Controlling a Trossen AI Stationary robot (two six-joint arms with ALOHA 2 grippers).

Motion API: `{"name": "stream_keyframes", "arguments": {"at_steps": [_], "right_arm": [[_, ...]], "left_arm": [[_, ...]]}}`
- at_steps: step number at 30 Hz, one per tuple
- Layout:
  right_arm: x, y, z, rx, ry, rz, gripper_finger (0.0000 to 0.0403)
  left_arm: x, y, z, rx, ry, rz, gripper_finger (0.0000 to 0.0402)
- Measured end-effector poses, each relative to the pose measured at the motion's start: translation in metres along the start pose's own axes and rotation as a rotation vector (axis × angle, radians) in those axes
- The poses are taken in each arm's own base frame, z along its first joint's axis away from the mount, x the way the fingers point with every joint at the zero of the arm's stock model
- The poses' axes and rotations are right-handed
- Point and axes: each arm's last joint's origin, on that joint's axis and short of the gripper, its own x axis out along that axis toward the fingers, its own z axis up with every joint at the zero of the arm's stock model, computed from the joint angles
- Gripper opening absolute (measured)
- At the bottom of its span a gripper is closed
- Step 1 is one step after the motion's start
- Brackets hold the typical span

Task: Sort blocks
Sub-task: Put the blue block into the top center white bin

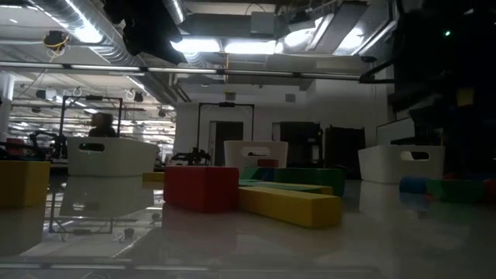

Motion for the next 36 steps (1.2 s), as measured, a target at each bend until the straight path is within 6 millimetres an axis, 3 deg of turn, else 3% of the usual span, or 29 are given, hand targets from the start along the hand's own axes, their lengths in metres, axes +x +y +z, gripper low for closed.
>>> {"name": "stream_keyframes", "arguments": {"at_steps": [9,15,22,31,36], "right_arm": [[0.015,-0.01,0.004,0.028,-0.043,0.053,0.018],[0.015,-0.011,0.004,0.014,-0.044,0.066,0.0132],[0.011,-0.01,0.006,0.015,-0.042,0.07,0.013],[-0.043,-0.006,0.026,-0.019,-0.129,0.05,0.0133],[-0.08,-0.006,0.042,-0.095,-0.298,-0.042,0.0135]], "left_arm": [[0.0,0.0,0.0,0.0,0.0,0.0,0.0227],[0.0,0.0,0.0,-0.002,0.0,0.0,0.0227],[0.0,0.0,-0.001,-0.062,0.005,0.003,0.0227],[-0.011,0.002,-0.003,-0.074,0.056,-0.08,0.0227],[-0.016,0.003,-0.009,-0.102,0.158,-0.145,0.0227]]}}
